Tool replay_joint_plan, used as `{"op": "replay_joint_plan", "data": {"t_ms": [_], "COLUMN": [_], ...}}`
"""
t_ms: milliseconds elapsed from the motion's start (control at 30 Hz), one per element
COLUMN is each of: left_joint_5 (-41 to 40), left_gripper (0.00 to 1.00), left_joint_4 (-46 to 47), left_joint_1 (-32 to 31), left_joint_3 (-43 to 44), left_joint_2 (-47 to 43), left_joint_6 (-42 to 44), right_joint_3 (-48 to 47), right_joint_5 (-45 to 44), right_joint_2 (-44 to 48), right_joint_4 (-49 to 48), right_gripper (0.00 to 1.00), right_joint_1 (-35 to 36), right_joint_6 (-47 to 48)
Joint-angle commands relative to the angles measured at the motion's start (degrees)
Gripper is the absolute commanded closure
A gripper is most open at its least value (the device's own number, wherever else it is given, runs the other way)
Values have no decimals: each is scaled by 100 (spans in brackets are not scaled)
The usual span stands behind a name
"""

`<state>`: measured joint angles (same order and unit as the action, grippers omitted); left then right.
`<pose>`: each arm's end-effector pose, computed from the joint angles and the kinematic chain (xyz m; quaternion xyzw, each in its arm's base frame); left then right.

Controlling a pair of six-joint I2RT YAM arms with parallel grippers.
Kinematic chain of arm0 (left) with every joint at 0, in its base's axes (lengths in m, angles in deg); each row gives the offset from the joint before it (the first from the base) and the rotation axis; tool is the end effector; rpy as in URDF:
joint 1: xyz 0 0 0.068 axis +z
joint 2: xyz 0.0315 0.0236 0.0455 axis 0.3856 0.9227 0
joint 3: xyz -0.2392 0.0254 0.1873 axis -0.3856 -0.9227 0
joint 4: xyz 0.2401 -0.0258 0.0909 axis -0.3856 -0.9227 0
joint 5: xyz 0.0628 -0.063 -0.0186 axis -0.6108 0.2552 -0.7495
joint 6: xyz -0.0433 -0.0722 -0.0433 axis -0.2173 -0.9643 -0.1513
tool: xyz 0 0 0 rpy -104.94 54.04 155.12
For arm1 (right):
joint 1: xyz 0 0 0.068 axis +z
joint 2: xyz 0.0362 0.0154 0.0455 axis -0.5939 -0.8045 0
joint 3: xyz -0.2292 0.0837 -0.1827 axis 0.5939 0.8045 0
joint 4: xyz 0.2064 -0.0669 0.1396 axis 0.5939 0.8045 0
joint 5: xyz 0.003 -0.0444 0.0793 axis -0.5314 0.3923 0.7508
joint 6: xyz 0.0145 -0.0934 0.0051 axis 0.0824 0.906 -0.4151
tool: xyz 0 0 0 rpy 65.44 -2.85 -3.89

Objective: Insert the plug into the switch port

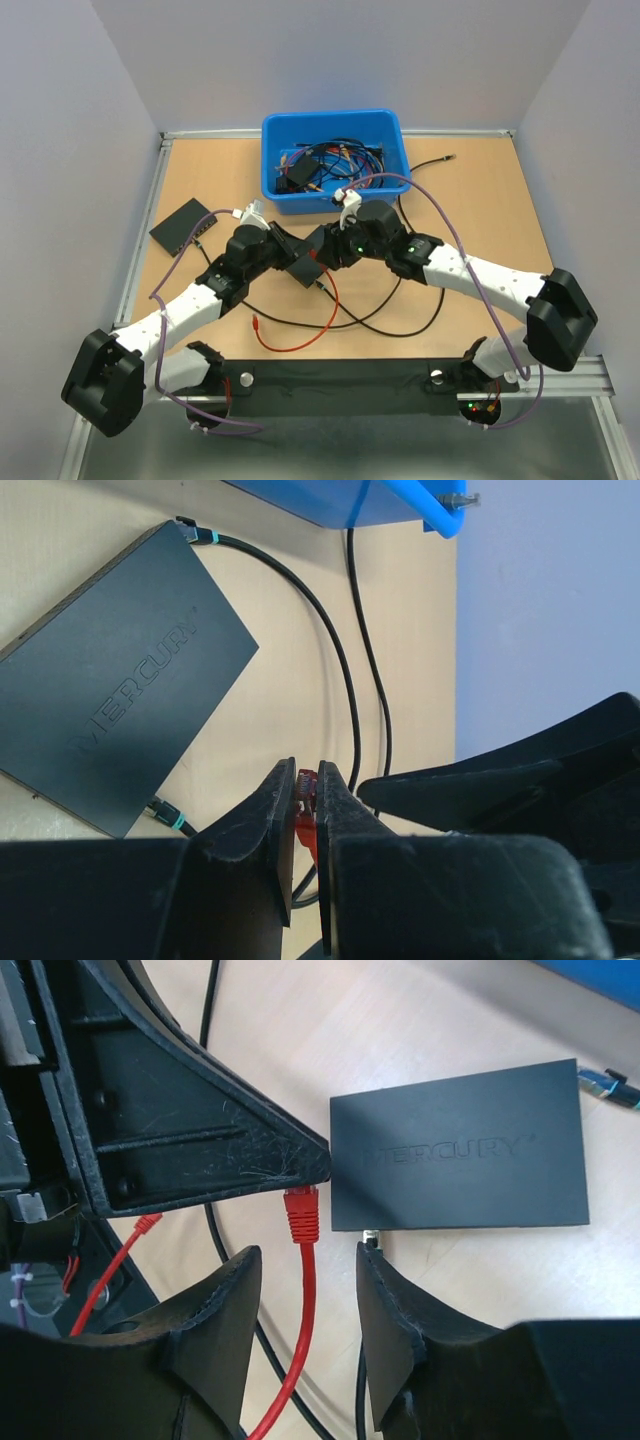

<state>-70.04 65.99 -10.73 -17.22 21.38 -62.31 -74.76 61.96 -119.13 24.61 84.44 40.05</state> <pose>0.2160 -0.1545 0.2600 -0.1231 0.7782 -0.4672 0.4012 0.2282 0.2776 0.2895 -0.2630 0.8116 0.3512 0.3858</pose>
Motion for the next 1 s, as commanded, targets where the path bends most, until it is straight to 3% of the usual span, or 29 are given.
{"op": "replay_joint_plan", "data": {"t_ms": [0, 967], "left_joint_5": [-50, -33], "left_gripper": [100, 100], "left_joint_4": [70, 157], "left_joint_1": [-52, -166], "left_joint_3": [236, 228], "left_joint_2": [-169, -20], "left_joint_6": [-57, -128], "right_joint_3": [-251, -304], "right_joint_5": [-52, -290], "right_joint_2": [-75, -374], "right_joint_4": [-48, -276], "right_gripper": [53, 64], "right_joint_1": [130, 147], "right_joint_6": [103, 68]}}
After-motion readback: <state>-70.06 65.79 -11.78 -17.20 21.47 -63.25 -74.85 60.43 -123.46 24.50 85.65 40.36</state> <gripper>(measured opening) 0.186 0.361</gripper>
